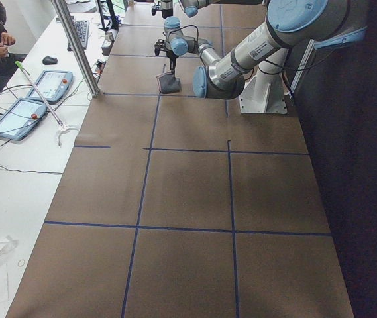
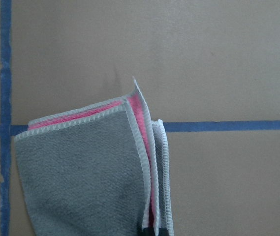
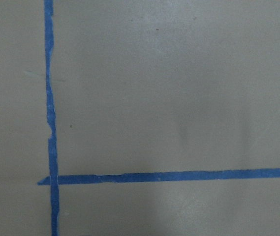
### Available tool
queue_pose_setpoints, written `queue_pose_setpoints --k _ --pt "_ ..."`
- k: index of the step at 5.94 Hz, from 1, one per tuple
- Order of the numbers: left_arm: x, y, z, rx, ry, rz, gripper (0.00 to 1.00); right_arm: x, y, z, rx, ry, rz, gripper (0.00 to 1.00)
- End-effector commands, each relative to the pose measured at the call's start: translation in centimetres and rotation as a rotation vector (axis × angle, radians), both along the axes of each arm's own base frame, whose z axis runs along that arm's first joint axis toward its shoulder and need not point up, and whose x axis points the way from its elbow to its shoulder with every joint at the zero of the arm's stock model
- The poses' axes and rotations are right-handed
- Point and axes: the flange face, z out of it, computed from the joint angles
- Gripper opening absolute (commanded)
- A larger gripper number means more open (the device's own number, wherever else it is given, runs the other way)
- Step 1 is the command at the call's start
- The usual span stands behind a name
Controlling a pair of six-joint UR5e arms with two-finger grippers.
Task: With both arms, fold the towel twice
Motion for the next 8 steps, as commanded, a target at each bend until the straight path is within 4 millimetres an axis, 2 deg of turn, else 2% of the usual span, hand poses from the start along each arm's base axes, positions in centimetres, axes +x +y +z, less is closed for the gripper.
queue_pose_setpoints --k 1,2,3,4,5,6,7,8 --pt "0.8 1.0 0.1 0.009 -0.001 0.013 0.04 0.0 0.1 0.3 -0.006 0.002 -0.001 1.00" --pt "0.9 1.4 -0.1 0.017 0.003 0.022 0.99 0.1 0.0 0.2 -0.006 0.003 0.002 1.00" --pt "0.3 1.6 -1.0 0.040 0.019 0.027 1.00 0.2 0.0 0.1 -0.002 0.000 0.003 1.00" --pt "-0.5 1.5 -1.1 0.046 0.028 0.022 1.00 0.1 0.0 -0.1 -0.001 -0.002 0.002 1.00" --pt "-3.4 0.4 -0.4 0.065 0.051 0.007 1.00 0.1 -0.2 -0.3 0.005 -0.003 0.004 1.00" --pt "-7.6 -0.3 2.5 0.085 0.065 0.012 1.00 0.7 -0.6 -1.1 0.018 -0.012 0.014 1.00" --pt "-13.6 -2.9 4.8 0.073 0.056 0.035 1.00 1.5 -1.1 -2.4 0.039 -0.020 0.029 1.00" --pt "-20.2 -5.3 8.7 0.062 0.055 0.040 1.00 2.8 -1.3 -3.7 0.064 -0.030 0.048 1.00"
